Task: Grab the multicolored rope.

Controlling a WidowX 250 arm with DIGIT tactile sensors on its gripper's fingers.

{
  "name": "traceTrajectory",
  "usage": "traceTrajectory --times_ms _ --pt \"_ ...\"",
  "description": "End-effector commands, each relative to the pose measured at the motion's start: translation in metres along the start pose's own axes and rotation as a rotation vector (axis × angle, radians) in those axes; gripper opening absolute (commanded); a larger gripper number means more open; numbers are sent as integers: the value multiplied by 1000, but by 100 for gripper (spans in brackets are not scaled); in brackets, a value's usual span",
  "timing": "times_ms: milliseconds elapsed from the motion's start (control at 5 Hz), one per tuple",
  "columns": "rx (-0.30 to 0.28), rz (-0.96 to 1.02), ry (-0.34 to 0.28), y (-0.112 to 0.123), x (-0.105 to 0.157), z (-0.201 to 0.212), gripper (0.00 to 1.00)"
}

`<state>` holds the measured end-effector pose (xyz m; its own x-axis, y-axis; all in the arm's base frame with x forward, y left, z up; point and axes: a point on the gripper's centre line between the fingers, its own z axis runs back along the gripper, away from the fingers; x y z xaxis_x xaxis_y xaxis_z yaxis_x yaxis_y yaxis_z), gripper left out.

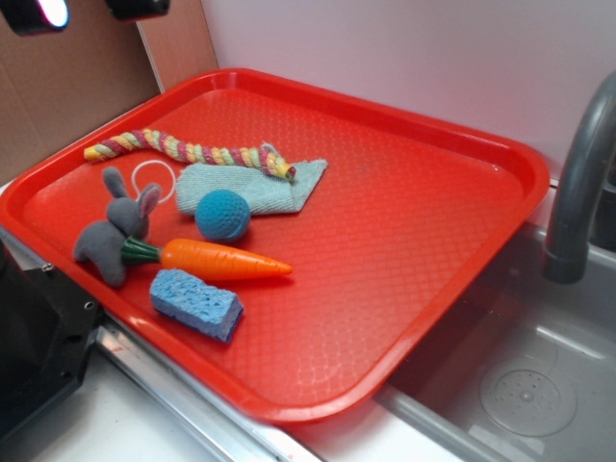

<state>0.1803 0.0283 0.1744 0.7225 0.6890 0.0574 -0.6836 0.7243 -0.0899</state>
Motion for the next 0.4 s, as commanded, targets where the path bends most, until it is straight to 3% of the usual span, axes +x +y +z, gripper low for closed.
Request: traceTrajectory --times_ms 0,200 --pt "4 405 -26 19 40 -39 100" --pt "41 524 -72 25 57 -60 100"
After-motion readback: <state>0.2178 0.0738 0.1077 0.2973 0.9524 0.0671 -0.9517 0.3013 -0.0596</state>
